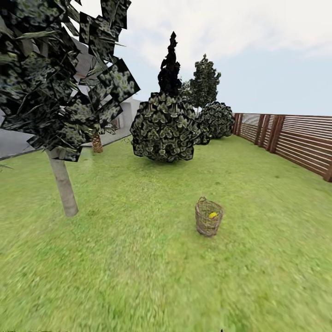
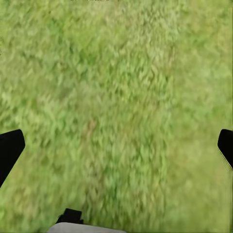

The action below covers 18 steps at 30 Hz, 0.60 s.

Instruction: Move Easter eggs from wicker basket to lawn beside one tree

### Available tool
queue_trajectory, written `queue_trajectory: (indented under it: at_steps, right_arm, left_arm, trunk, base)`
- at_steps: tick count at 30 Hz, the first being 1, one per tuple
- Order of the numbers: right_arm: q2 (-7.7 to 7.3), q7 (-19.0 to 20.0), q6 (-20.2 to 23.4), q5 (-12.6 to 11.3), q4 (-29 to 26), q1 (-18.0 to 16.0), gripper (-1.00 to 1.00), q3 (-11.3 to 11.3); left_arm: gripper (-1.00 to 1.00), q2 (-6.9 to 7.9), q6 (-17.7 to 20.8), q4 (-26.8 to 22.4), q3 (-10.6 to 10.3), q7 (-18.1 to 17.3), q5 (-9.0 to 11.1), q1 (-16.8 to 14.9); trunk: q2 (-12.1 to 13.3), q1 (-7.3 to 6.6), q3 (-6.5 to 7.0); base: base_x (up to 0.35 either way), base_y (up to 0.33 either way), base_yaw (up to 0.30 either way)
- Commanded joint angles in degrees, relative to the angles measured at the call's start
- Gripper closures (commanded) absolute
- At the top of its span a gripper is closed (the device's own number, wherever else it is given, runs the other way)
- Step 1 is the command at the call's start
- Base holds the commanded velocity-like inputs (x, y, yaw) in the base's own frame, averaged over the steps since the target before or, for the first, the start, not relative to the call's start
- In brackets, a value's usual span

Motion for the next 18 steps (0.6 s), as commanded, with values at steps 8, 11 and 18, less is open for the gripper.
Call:
queue_trajectory:
  at_steps: [8,11,18]
  right_arm:
    - [0.01,-0.2,-0.1,-0.3,0.0,0.0,-1.00,-0.1]
    - [0.01,-0.3,0.0,-0.4,0.0,0.0,-1.00,-0.2]
    - [0.01,-0.3,0.0,-0.4,0.0,0.0,-1.00,-0.2]
  left_arm:
    - [-1.00,0.07,-0.1,0.1,0.2,0.0,0.1,0.0]
    - [-1.00,0.54,-0.1,0.1,0.2,0.0,0.1,0.0]
    - [-1.00,0.57,-0.1,0.1,0.2,0.0,0.1,0.0]
  trunk:
    - [0.0,0.04,-0.12]
    - [0.0,0.04,-0.22]
    - [0.0,0.04,-0.47]
  base:
    - [0.233,-0.251,0.275]
    - [0.027,-0.029,0.275]
    - [0.004,-0.097,0.274]
